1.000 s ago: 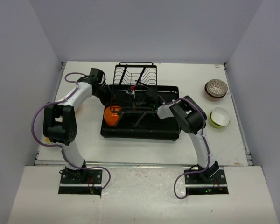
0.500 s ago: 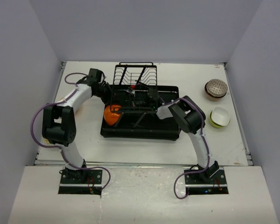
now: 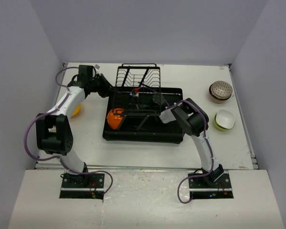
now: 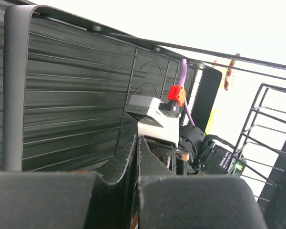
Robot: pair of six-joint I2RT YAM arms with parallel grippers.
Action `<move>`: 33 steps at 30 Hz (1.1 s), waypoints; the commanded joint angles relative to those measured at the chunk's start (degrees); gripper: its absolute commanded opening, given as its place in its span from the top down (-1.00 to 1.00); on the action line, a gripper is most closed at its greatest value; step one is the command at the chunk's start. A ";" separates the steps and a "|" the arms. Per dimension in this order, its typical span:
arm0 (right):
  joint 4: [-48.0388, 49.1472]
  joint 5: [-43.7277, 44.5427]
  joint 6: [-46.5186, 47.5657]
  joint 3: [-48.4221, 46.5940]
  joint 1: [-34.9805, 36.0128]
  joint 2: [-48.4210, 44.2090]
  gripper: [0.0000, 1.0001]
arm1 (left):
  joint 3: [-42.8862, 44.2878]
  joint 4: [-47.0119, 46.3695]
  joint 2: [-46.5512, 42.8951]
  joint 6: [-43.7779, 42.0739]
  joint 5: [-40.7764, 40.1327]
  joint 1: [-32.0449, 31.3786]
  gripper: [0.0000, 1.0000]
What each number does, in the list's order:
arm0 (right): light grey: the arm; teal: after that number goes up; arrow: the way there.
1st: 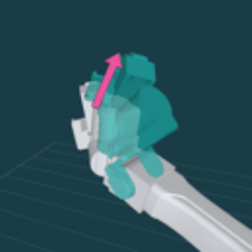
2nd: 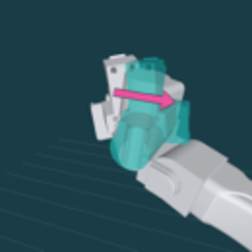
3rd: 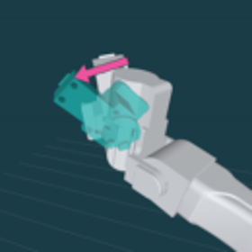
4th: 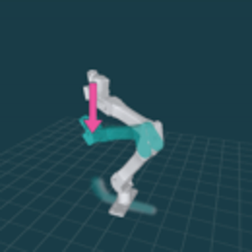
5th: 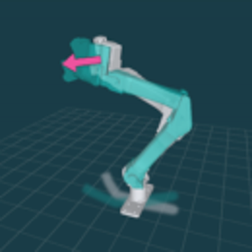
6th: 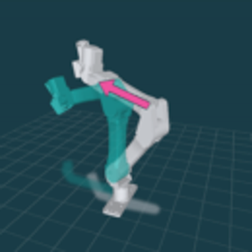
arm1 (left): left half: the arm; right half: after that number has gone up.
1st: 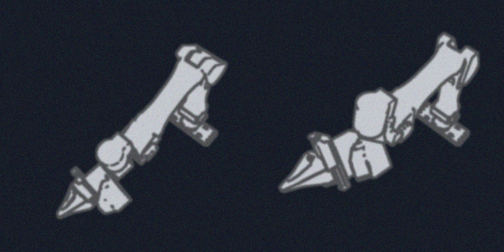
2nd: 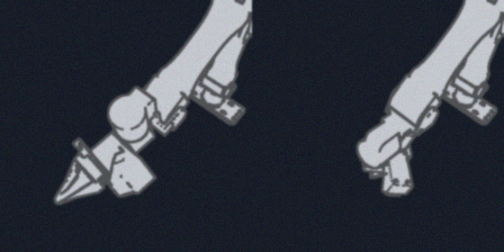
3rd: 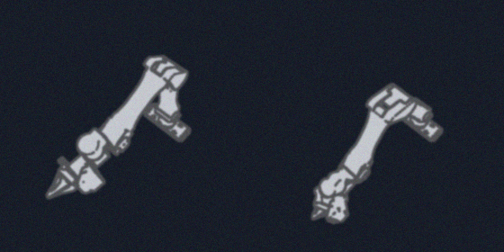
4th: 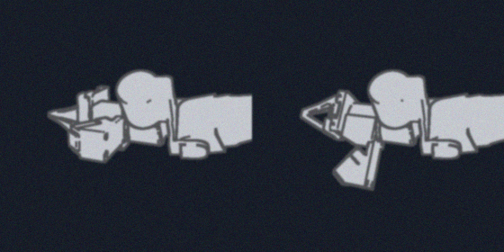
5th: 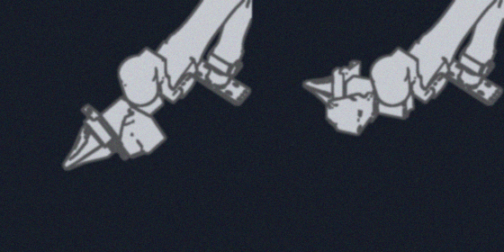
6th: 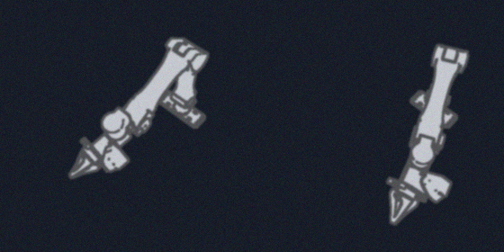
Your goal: Unload the bowls from the dish rack
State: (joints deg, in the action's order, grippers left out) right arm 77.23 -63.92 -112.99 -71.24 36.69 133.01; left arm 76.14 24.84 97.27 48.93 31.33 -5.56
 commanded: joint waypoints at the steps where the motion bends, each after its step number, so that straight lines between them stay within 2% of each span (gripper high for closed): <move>1: 14.52 -0.50 -4.78 1.02 -1.00 0.32 1.00 | -1.08 -2.78 -2.26 0.47 2.51 0.99 1.00; 12: 16.81 -0.42 -5.14 4.44 -3.72 -4.15 1.00 | -1.78 -3.57 -2.79 0.73 2.86 1.96 1.00; 33: 16.81 -6.83 -2.94 13.32 -9.79 -14.71 1.00 | -1.61 -4.63 -1.47 0.91 3.73 2.22 1.00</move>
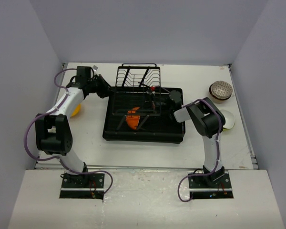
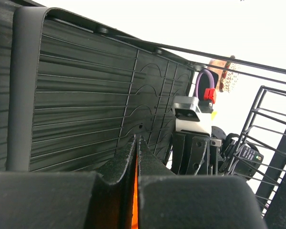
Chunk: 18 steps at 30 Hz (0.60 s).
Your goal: Unload the bowls from the dish rack
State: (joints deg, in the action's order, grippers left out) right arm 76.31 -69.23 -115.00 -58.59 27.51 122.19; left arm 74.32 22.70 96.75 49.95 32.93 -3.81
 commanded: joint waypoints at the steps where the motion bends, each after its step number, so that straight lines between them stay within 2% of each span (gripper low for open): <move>1: 17.90 -1.78 -0.84 1.10 -0.70 -4.15 1.00 | 0.29 -2.66 -0.86 0.05 2.14 0.47 1.00; 18: 16.15 -4.68 0.56 6.29 -6.59 -10.57 1.00 | 0.56 -3.01 -0.86 -0.29 2.49 0.74 1.00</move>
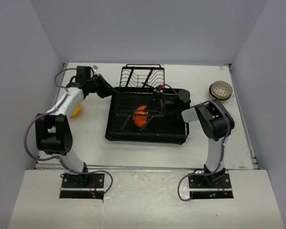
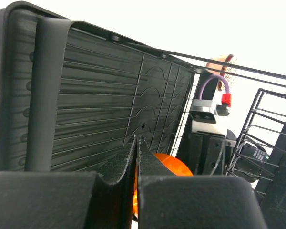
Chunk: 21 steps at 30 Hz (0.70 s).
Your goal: Unload the bowls from the dish rack
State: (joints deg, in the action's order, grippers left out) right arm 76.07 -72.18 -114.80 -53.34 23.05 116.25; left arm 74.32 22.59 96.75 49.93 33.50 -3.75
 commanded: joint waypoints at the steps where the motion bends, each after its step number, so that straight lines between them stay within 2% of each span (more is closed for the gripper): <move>1: 15.95 -1.99 1.07 1.22 -2.57 -5.76 1.00 | 0.56 -2.90 -0.95 -0.27 1.92 0.76 1.00; 11: 8.23 -4.46 6.16 1.66 -3.45 -9.10 1.00 | -0.15 -3.87 -0.77 0.60 2.19 0.94 1.00; 20: -7.24 -4.72 17.23 1.31 -6.70 -13.15 1.00 | 0.03 -3.69 -0.69 0.34 2.63 1.37 1.00; 21: -11.69 -4.72 18.64 1.14 -7.22 -13.76 1.00 | -0.06 -3.61 -0.77 0.25 2.54 1.55 1.00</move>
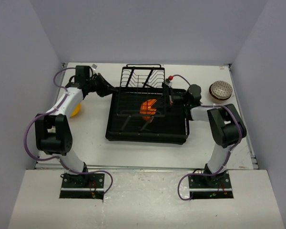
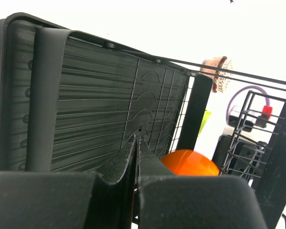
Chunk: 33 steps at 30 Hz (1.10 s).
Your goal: Unload the bowls from the dish rack
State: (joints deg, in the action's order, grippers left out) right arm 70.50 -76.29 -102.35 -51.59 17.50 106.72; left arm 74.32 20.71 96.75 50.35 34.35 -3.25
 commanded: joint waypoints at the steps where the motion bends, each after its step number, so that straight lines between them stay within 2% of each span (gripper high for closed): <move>1: -8.95 -0.70 9.67 -0.87 -2.72 -5.63 1.00 | -0.14 -1.73 -0.69 -0.16 1.69 1.05 1.00; 2: -12.20 -1.14 12.32 -1.31 -3.25 -6.43 1.00 | -0.14 -1.81 -0.69 -0.25 1.86 1.14 1.00; 3: -21.89 -1.05 19.13 -2.45 -3.95 -7.30 1.00 | -0.14 -1.81 -0.69 -0.25 1.86 1.14 1.00; 5: -35.19 -1.31 28.64 -4.91 -5.71 -9.68 1.00 | -0.14 -1.90 -0.60 -0.25 1.95 1.22 1.00; 6: -49.79 -0.53 39.05 -8.14 -6.42 -10.38 1.00 | -0.14 -1.90 -0.51 -0.16 2.04 1.22 1.00; 9: -73.04 1.66 54.48 -15.61 -9.40 -11.44 1.00 | -0.32 -1.99 -0.51 -0.25 2.13 1.40 1.00; 11: -74.63 1.76 55.23 -16.52 -10.64 -12.58 1.00 | -0.41 -2.08 -0.42 -0.25 2.30 1.49 1.00; 14: -82.25 2.64 59.44 -18.80 -13.36 -14.07 1.00 | -0.93 -2.25 -0.51 -0.16 2.39 1.58 1.00; 19: -86.65 4.74 62.25 -18.98 -17.23 -17.94 1.00 | -1.99 -2.87 -0.95 0.19 2.30 1.58 1.00; 25: -93.60 8.96 65.07 -20.47 -23.37 -23.03 1.00 | -1.47 -0.59 -2.79 -1.13 -1.30 1.58 1.00; 33: -108.01 22.13 70.70 -28.64 -27.42 -23.75 1.00 | 3.80 5.12 -6.92 -5.34 -9.64 1.58 1.00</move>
State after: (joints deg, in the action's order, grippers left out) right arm -30.39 -60.29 -34.87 -76.38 -8.88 84.99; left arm 73.78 23.90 93.91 48.36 28.82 -2.22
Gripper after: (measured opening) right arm 0.090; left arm 0.002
